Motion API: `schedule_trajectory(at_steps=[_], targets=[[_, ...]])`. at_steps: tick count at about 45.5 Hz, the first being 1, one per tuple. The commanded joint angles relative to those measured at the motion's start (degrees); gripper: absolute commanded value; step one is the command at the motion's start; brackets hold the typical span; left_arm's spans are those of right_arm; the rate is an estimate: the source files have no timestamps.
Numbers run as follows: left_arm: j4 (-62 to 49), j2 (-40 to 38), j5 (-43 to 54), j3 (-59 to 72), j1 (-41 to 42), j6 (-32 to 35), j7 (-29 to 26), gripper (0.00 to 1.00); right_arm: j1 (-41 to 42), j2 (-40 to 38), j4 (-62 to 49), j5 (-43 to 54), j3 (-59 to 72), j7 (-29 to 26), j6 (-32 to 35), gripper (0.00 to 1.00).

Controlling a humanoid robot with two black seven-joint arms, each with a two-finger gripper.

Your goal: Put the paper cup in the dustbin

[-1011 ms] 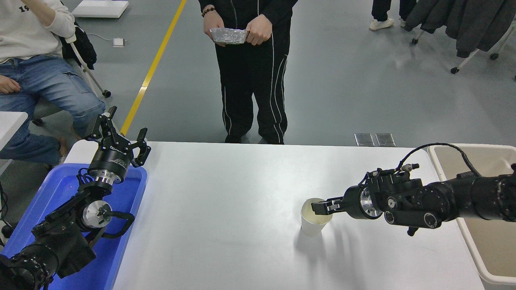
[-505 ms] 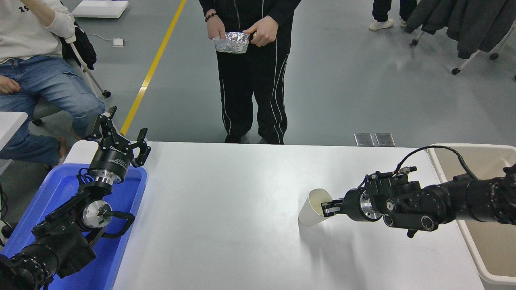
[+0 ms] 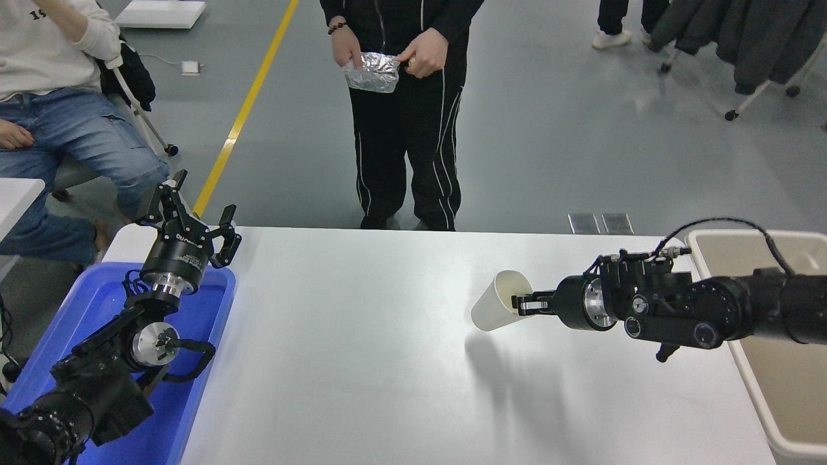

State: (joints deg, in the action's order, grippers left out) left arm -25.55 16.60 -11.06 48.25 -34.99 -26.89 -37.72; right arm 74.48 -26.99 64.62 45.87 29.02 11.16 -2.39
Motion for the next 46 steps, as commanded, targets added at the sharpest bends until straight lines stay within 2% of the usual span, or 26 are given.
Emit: schedule_trajectory(at_steps=[1, 7, 16, 30, 34, 41, 46], targets=[[-0.02, 0.01, -0.02, 0.0, 0.01, 0.0, 0.01, 1.0, -0.12, -13.69, 6.74, -0.25, -16.0, 0.61, 6.34, 0.0], [0.07, 0.01, -0.02, 0.0, 0.01, 0.0, 0.01, 1.0, -1.96, -18.71, 6.74, -1.56, -23.92, 3.25, 9.42, 0.0], [-0.02, 0.01, -0.02, 0.0, 0.01, 0.0, 0.01, 1.0, -2.06, -24.34, 6.22, -11.23, -30.16, 3.78, 15.39, 0.0], [-0.02, 0.01, -0.02, 0.0, 0.01, 0.0, 0.01, 1.0, -2.49, -25.75, 4.03, -16.77, -31.4, 3.78, 15.57, 0.0], [0.07, 0.01, -0.02, 0.0, 0.01, 0.0, 0.01, 1.0, -3.37, -25.22, -1.24, -19.32, -31.22, 3.6, 15.13, 0.0], [-0.02, 0.01, -0.02, 0.0, 0.01, 0.0, 0.01, 1.0, -6.27, -22.06, -18.2, -27.31, -30.17, 3.34, 15.13, 0.0], [-0.02, 0.01, -0.02, -0.09, 0.01, 0.0, 0.01, 1.0, -7.68, -21.79, -26.9, -29.34, -30.17, 3.16, 14.96, 0.0]])
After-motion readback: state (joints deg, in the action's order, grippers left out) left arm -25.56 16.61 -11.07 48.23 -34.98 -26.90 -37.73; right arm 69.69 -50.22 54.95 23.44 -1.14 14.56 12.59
